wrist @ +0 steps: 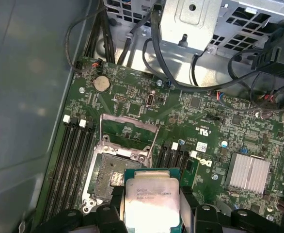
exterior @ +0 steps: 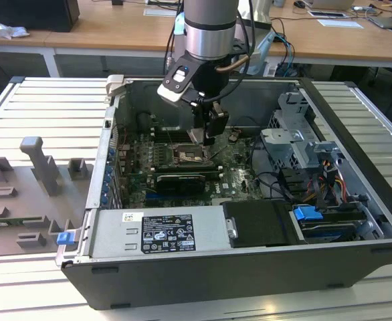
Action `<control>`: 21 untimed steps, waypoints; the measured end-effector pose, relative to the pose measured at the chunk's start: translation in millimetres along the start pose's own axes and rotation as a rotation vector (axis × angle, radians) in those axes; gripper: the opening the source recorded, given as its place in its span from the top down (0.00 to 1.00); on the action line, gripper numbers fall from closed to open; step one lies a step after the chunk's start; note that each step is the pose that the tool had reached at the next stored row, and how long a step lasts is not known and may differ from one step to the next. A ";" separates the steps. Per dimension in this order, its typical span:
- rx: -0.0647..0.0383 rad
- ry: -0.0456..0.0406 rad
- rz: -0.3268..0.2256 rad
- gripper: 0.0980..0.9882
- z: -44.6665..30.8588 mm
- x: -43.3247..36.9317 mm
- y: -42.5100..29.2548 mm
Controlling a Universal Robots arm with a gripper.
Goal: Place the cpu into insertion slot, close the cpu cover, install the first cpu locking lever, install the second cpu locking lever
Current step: 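Place the cpu into insertion slot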
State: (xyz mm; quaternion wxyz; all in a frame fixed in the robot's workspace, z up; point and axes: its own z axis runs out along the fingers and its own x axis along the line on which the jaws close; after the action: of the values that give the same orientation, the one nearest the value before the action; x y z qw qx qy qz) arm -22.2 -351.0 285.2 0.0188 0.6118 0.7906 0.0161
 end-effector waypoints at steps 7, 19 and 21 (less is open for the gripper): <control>0.000 -0.0005 0.010 0.50 2.1 0.0 -0.1; 0.002 -0.0070 0.125 0.50 15.3 0.5 -0.6; 0.002 -0.0083 0.152 0.50 19.6 0.8 -0.8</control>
State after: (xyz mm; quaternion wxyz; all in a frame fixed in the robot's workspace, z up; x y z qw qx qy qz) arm -22.2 -350.5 265.6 0.0202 0.6701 0.7419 0.0142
